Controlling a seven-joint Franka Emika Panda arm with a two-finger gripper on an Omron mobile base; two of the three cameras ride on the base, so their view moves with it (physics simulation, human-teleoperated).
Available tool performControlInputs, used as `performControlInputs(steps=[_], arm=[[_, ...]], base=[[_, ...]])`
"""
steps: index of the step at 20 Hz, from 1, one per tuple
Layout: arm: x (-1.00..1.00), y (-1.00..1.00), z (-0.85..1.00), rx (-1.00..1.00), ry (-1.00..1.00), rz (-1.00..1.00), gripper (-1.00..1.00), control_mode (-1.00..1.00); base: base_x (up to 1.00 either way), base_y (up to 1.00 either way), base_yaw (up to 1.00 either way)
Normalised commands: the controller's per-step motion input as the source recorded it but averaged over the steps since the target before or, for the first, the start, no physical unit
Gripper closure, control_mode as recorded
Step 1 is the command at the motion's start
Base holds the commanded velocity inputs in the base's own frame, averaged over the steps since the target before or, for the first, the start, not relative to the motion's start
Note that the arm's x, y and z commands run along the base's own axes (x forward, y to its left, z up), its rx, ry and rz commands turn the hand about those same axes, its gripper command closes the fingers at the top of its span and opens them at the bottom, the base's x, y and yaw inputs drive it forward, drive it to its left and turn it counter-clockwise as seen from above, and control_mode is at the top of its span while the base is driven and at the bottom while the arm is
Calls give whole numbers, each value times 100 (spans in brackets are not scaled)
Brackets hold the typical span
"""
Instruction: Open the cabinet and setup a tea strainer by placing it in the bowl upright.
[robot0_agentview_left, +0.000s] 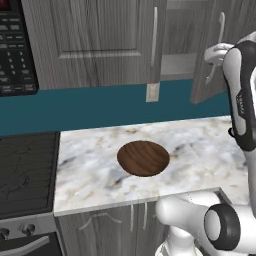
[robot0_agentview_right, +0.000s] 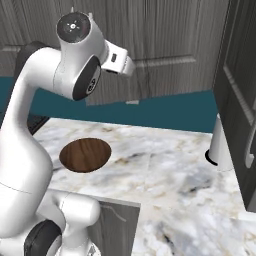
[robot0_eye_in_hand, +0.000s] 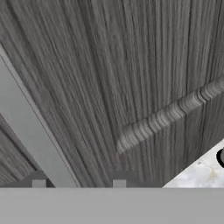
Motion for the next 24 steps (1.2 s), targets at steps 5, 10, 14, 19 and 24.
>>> performControlInputs(steps=[5,10,14,19,24], arm=[[-78,-92,-1,3,0,0,100,-100],[-73,-49,0,0,0,-4,100,-100],[-73,-12,0,0,0,-11,100,-100],[-59,6,8,-4,1,-15,-100,-100],[-34,40,28,-17,7,-17,-100,-100]], base=[[0,0,0],[0,0,0],[0,0,0],[0,0,0],[0,0,0]])
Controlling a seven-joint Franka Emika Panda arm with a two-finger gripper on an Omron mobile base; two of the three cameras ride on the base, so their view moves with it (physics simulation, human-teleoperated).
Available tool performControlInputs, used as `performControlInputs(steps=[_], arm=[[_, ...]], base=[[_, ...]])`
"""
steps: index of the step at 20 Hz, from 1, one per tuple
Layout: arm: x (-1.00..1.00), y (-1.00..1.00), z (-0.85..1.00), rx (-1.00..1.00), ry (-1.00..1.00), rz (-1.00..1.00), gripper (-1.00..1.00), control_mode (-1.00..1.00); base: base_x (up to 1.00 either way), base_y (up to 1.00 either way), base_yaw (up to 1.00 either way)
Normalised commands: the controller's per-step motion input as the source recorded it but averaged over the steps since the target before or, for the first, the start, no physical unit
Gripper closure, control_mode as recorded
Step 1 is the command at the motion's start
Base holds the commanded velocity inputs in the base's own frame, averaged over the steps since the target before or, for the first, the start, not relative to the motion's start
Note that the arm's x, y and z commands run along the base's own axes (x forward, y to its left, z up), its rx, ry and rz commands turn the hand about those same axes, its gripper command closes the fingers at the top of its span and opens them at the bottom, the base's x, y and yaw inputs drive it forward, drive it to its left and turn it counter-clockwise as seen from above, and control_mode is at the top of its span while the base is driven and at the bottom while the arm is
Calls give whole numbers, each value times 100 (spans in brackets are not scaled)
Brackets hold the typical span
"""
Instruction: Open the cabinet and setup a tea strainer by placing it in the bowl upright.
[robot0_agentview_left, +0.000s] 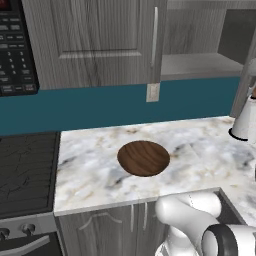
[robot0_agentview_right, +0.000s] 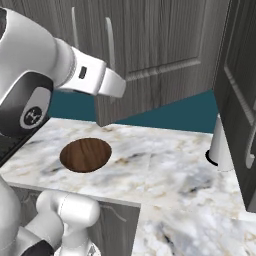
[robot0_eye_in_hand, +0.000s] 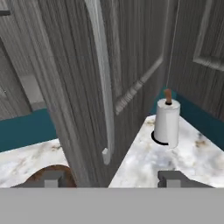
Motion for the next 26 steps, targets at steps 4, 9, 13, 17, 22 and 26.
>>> performControlInputs(steps=[4,9,13,17,22,26], arm=[[-7,63,20,-30,17,-17,-100,-100],[1,61,2,-40,18,-10,-100,-100],[37,31,-6,-36,46,-3,-100,-100],[56,3,-20,-23,52,0,-100,-100],[70,0,-31,-20,57,-4,-100,-100],[55,-7,-14,-20,44,-5,-100,-100]], base=[[0,0,0],[0,0,0],[0,0,0],[0,0,0],[0,0,0],[0,0,0]])
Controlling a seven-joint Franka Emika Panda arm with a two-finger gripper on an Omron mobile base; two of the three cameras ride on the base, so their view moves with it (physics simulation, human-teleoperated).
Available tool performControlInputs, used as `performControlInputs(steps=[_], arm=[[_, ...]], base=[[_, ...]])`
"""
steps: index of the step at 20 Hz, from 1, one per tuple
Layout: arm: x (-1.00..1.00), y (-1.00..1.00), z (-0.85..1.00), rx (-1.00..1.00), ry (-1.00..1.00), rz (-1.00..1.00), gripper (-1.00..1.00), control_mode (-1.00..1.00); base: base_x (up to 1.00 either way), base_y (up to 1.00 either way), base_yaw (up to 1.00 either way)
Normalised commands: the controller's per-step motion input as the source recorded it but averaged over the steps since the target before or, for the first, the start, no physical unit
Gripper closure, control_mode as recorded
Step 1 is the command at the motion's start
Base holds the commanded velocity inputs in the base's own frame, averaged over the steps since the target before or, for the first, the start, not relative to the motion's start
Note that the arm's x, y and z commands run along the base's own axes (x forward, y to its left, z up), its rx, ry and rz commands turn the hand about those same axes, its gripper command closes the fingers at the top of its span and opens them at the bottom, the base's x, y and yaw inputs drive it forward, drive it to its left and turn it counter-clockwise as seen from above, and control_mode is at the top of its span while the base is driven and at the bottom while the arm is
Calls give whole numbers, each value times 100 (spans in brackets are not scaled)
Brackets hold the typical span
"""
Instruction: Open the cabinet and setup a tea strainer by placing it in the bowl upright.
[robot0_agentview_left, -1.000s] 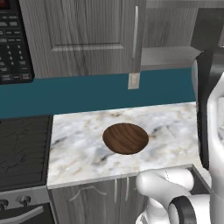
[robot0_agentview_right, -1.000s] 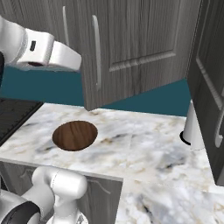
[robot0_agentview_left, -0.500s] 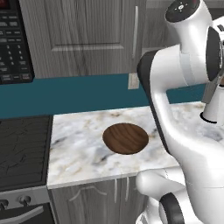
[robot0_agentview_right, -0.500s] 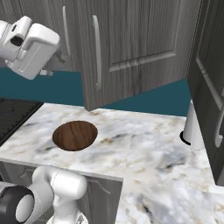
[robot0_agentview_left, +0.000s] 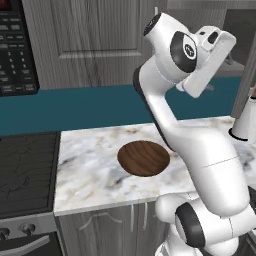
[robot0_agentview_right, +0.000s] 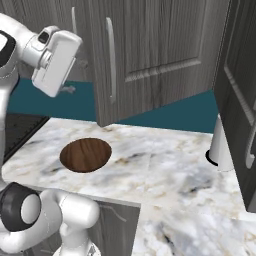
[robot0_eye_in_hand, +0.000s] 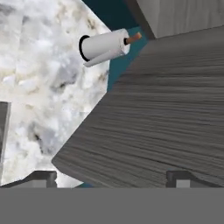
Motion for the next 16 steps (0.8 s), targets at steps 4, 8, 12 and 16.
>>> performControlInputs(steps=[4,8,12,16], arm=[[36,-38,-1,-12,41,-1,-100,-100],[12,-49,0,-10,39,-1,-100,-100],[0,-51,0,-9,36,-5,-100,-100],[-16,-68,0,-2,30,-10,-100,-100]], base=[[0,0,0],[0,0,0],[0,0,0],[0,0,0]])
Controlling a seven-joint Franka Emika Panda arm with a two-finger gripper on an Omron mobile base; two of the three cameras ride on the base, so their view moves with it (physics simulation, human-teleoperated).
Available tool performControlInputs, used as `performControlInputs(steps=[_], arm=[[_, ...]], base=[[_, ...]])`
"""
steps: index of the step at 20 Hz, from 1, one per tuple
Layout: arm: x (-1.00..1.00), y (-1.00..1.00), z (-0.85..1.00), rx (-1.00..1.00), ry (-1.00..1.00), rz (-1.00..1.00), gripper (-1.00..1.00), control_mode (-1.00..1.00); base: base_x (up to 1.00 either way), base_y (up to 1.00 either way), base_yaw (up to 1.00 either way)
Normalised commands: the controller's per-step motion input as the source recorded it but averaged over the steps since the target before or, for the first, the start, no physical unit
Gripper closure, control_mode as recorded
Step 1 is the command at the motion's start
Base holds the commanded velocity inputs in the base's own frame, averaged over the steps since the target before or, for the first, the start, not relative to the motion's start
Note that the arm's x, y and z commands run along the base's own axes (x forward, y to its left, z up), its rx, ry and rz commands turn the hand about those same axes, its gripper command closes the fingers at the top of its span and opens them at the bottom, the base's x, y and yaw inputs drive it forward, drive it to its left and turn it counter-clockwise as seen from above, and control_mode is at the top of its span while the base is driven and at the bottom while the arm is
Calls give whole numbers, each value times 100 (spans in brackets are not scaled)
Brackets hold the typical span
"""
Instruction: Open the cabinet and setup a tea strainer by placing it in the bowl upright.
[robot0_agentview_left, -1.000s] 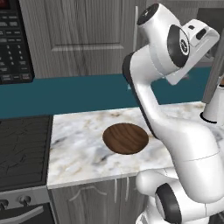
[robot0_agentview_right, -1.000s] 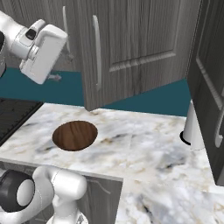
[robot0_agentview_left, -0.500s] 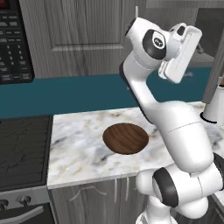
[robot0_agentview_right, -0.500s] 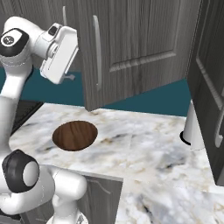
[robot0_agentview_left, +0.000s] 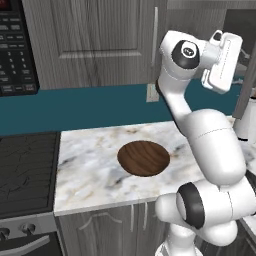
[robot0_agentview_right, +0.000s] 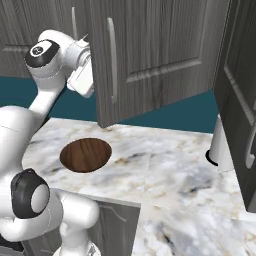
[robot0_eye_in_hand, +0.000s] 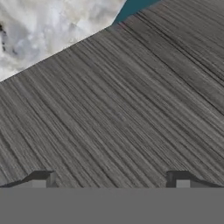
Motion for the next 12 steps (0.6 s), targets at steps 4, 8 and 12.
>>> performControlInputs(steps=[4,8,12], arm=[[-27,-89,0,0,7,-3,-100,-100],[-31,-99,0,3,0,0,-100,-100],[-1,-85,0,8,0,2,-100,-100]], base=[[0,0,0],[0,0,0],[0,0,0]])
